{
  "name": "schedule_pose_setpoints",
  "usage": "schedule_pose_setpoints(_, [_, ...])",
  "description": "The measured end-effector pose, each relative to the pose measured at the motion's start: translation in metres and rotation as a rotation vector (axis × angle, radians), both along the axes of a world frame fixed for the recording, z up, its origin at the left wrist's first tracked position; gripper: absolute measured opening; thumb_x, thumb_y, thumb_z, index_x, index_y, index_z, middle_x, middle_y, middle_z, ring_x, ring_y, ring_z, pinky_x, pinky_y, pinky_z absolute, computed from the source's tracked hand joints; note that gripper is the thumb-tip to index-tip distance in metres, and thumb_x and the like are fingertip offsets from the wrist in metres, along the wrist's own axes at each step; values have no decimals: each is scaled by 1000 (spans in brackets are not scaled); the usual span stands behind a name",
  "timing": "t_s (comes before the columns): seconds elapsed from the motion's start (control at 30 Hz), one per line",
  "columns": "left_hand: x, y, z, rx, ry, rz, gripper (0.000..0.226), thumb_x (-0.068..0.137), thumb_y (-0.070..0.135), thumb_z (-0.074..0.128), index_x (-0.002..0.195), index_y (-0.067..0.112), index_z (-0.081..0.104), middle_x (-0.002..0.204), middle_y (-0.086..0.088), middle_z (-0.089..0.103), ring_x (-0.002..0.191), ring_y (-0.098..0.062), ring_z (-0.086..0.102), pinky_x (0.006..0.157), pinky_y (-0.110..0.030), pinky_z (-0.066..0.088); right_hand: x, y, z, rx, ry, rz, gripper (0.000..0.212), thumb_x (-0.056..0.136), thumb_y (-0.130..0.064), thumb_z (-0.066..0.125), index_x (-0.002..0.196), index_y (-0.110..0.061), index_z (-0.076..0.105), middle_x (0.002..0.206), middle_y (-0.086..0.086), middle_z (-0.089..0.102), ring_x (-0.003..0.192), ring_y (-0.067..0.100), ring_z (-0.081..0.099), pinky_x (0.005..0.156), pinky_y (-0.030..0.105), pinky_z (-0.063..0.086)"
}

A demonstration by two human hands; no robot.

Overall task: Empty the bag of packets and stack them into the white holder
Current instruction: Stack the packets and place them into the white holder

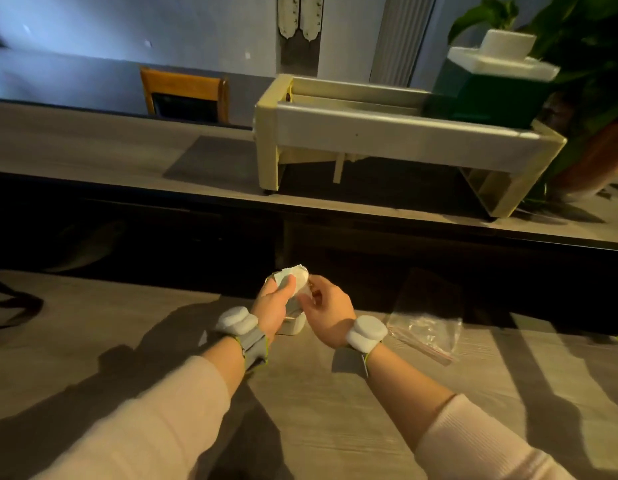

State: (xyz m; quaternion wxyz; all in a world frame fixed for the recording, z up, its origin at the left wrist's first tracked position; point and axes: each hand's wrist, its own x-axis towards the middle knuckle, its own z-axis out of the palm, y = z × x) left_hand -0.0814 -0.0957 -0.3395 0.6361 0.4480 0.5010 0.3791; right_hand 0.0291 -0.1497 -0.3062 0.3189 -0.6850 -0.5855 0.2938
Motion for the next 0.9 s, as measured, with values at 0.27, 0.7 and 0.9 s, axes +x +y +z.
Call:
schedule_pose_setpoints(0.27, [-40,74,-16,114,456,-96,58,85,18,67,134,5,39,137,-12,49,130,-29,45,101,-32,37,13,52,9,-161,-364,78,36,88,-28,56,122,-22,46,113,7,65,103,30,61,91,46,50])
schedule_pose_setpoints(0.7, [-30,95,-62,-4,860,-328,81,80,17,67,147,12,23,140,-17,45,124,-35,49,95,-39,48,-13,89,-30,-297,-796,243,33,86,-27,61,119,-26,53,105,3,67,105,29,59,100,45,30])
schedule_pose_setpoints(0.9, [-35,102,-100,-155,897,-312,73,77,38,57,141,12,33,128,-16,51,112,-35,55,91,-40,52,-5,78,-34,-303,-688,53,59,79,-34,69,132,-27,45,125,9,51,120,32,45,105,43,31])
